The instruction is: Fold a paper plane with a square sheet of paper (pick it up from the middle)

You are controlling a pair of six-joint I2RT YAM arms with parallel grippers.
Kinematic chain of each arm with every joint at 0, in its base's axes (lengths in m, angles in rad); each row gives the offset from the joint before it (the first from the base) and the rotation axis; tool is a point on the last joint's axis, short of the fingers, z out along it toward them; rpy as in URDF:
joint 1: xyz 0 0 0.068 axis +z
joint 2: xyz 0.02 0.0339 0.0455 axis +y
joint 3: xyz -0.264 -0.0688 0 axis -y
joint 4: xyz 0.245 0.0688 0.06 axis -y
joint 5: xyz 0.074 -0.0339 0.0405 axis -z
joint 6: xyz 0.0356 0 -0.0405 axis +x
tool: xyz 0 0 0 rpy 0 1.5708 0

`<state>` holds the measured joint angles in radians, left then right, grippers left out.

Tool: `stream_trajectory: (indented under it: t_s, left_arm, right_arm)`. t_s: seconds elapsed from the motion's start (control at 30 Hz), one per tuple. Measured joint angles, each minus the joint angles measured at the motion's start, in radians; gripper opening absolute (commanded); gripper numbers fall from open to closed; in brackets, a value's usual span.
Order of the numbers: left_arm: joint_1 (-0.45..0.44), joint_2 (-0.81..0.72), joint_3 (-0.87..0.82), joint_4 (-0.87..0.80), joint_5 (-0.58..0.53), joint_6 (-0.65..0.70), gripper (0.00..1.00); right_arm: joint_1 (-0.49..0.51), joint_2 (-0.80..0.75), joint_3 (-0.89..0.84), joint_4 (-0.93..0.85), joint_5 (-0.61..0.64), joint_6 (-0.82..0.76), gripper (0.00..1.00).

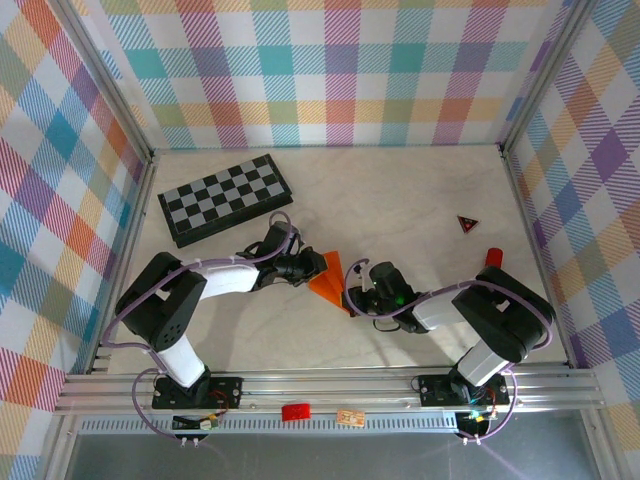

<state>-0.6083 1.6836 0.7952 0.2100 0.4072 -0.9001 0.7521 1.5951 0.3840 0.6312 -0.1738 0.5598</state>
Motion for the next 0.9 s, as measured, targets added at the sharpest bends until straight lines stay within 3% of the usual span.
stream_trajectory:
  t_s: [0.63,0.9]
  left_arm:
    - [-0.031,0.074,0.024,0.014,0.03,0.003,0.13]
    - [-0.031,0.092,0.027,0.015,0.027,0.003,0.13]
  right_arm:
    - [-0.013,0.03,-0.025,0.101,-0.026,0.062,0.08]
    - [-0.019,0.031,-0.027,0.105,-0.032,0.062,0.04]
